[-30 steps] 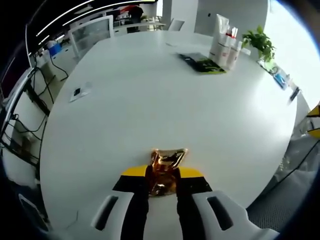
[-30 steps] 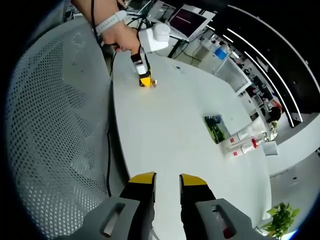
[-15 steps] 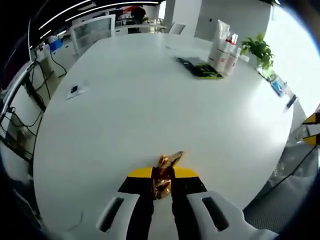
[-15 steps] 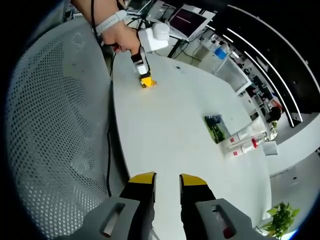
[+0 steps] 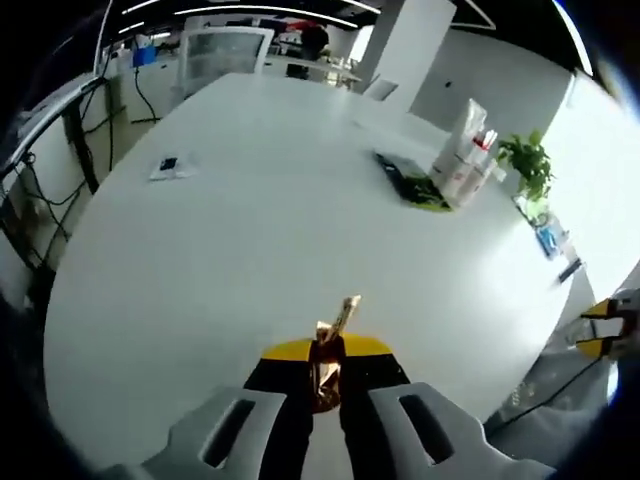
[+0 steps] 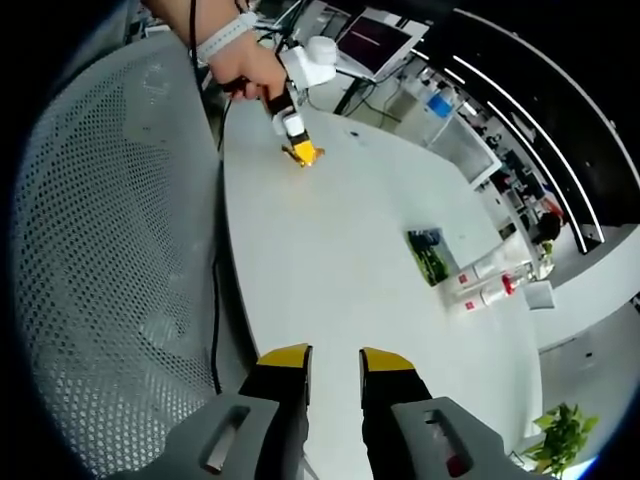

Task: Arrange the skincare products in the storage area until every visible bottle or jar stands upright without overlapping.

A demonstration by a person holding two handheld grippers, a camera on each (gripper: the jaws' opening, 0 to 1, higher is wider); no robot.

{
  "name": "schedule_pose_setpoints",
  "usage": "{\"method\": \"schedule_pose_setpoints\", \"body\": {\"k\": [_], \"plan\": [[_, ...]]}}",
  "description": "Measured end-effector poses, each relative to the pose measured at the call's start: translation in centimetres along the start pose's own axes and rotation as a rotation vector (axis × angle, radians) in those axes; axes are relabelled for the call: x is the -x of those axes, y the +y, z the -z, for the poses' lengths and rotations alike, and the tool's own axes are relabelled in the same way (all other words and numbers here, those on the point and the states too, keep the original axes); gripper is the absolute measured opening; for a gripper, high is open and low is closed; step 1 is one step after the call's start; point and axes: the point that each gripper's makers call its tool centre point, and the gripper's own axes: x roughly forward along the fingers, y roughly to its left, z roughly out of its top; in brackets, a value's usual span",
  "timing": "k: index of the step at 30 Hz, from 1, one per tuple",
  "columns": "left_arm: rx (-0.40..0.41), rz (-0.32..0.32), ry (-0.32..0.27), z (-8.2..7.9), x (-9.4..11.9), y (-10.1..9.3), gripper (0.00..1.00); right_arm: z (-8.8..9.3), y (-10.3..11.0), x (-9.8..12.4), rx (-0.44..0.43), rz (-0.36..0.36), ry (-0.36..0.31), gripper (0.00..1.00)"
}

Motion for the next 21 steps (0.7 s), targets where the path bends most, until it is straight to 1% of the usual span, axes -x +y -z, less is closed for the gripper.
{"method": "schedule_pose_setpoints", "body": {"k": [1, 2, 3, 4, 5, 8, 9, 10, 13, 15, 17, 18, 21], "plan": [[0.0, 0.017, -0.027, -0.9, 0.2, -0.4, 0.08, 0.0, 0.0, 0.0, 0.001, 0.0, 0.0, 0.12], [0.013, 0.038, -0.064, -2.1, 0.6, -0.8, 0.08, 0.0, 0.0, 0.0, 0.003, -0.001, -0.001, 0.12], [0.017, 0.05, -0.085, -2.9, 0.9, -1.1, 0.07, 0.0, 0.0, 0.0, 0.004, -0.001, -0.001, 0.12], [0.015, 0.071, -0.116, -4.3, 2.0, -2.2, 0.07, 0.0, 0.0, 0.0, 0.004, -0.001, 0.0, 0.12], [0.017, 0.089, -0.143, -5.1, 2.6, -2.8, 0.07, 0.0, 0.0, 0.0, 0.004, -0.001, 0.001, 0.12], [0.07, 0.174, -0.228, -7.3, 4.6, -5.6, 0.07, 0.0, -0.1, 0.0, 0.003, 0.004, 0.001, 0.13], [0.074, 0.188, -0.234, -7.6, 5.2, -6.2, 0.07, 0.0, -0.1, 0.0, 0.002, 0.006, 0.001, 0.13], [0.067, 0.21, -0.258, -8.2, 5.6, -6.7, 0.06, 0.0, -0.2, 0.1, 0.001, 0.007, 0.001, 0.13], [0.071, 0.234, -0.276, -8.6, 6.8, -8.0, 0.05, 0.0, -0.2, 0.1, 0.002, 0.009, 0.001, 0.13], [0.058, 0.249, -0.294, -9.0, 7.6, -8.9, 0.04, 0.0, -0.1, 0.0, 0.006, 0.009, 0.001, 0.12], [0.031, 0.258, -0.306, -9.2, 8.4, -9.7, 0.04, -0.1, -0.1, 0.1, 0.007, 0.012, -0.003, 0.12], [0.024, 0.264, -0.308, -9.2, 8.4, -9.7, 0.04, -0.2, -0.2, 0.1, 0.008, 0.014, -0.006, 0.12], [-0.007, 0.282, -0.317, -8.7, 9.6, -10.9, 0.04, -0.5, -0.2, 0.2, 0.007, 0.017, -0.018, 0.12]]}}
